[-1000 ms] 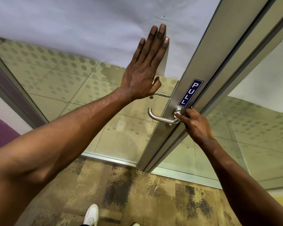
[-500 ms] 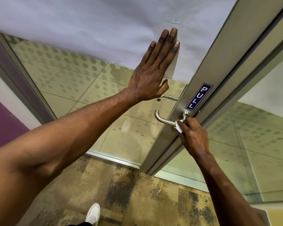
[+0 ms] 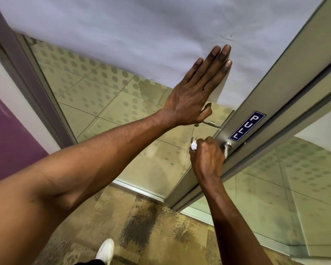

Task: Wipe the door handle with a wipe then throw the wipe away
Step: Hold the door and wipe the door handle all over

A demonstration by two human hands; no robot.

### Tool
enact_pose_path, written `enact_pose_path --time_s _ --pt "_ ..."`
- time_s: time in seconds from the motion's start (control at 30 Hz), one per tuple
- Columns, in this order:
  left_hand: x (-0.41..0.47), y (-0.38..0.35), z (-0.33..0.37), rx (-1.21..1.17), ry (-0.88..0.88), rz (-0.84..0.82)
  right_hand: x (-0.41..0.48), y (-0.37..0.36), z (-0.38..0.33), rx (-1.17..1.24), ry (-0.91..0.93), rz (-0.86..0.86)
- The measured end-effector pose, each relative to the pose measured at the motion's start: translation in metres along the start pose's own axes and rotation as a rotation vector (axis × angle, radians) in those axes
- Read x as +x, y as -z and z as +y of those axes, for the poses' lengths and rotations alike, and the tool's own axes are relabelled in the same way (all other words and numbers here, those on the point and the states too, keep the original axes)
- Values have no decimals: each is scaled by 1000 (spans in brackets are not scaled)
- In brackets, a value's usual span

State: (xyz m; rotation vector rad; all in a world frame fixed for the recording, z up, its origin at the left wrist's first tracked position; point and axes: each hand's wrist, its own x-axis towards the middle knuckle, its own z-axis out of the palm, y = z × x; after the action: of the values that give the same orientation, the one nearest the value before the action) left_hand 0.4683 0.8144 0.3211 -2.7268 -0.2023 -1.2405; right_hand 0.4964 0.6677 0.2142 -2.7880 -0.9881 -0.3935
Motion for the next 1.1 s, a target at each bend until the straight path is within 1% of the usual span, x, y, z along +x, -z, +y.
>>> enact_pose_path --time_s 0.1,0.2,0.33,0.5,0.63,0.73,0.83,0.9,0.97,1.1 --pt "-1 3 -3 15 -16 -9 2 -2 -21 56 -117 29" --pt "-3 4 -8 37 -34 -34 13 -3 -33 89 -186 23" --pt "-3 5 -11 67 -49 -45 32 -4 -34 82 -208 -7" --pt "-3 4 -11 87 -52 -42 60 1 -33 -8 -157 -112" --pt "-4 4 -11 99 -56 -32 62 9 -36 -112 -2 -159" --pt "-4 4 -10 105 -50 -32 56 16 -38 -272 193 -187" --pt "-4 5 -9 88 -48 -31 47 14 -38 -428 417 -151" --pt "-4 6 -10 87 -54 -39 37 11 -34 -466 496 -141" --pt "-4 5 -11 87 -59 -42 30 7 -22 -460 532 -138" --pt "-4 4 -9 81 -52 -34 18 0 12 -452 662 -18"
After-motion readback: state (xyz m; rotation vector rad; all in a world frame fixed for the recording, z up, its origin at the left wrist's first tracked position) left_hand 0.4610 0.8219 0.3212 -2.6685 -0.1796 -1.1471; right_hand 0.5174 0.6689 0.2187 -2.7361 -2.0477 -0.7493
